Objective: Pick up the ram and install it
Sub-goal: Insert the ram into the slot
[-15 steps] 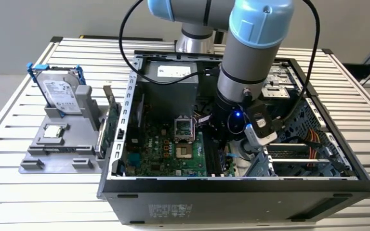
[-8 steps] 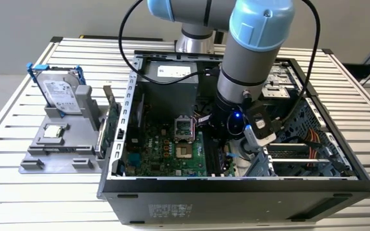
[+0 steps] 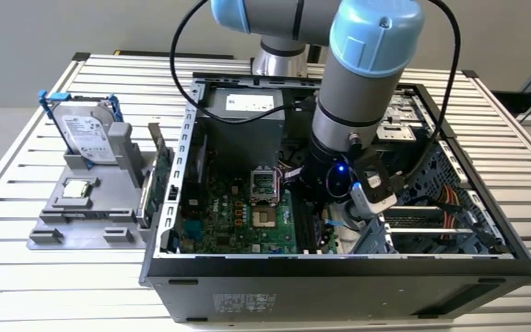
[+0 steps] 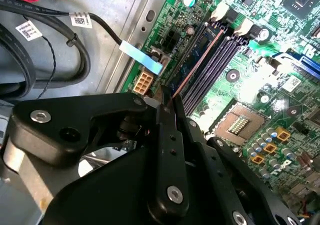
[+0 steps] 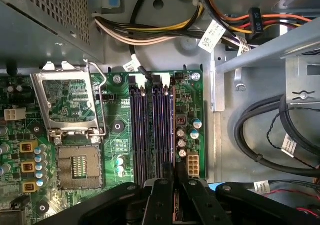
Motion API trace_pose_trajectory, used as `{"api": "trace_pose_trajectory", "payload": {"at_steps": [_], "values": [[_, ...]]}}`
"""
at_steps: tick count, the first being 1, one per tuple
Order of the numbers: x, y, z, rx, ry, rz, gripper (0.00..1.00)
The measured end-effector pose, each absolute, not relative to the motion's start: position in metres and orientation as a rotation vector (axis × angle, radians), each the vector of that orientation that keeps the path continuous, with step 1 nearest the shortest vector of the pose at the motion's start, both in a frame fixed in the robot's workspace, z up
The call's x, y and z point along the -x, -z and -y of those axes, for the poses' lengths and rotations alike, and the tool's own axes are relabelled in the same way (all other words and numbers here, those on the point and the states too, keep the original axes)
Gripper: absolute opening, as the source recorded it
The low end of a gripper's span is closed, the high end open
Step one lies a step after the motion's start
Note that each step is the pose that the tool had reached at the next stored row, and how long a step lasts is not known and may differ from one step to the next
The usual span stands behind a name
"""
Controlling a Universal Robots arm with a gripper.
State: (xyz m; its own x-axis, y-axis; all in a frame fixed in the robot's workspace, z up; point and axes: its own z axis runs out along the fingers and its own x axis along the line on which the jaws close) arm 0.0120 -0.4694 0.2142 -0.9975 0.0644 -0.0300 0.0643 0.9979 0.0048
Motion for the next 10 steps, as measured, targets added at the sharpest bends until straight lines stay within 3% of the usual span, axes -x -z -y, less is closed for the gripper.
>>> {"api": "trace_pose_trajectory", "payload": {"at_steps": [10], "values": [[-0.012, -0.211, 0.4696, -0.1, -0.008, -3.11, 0.0]]}}
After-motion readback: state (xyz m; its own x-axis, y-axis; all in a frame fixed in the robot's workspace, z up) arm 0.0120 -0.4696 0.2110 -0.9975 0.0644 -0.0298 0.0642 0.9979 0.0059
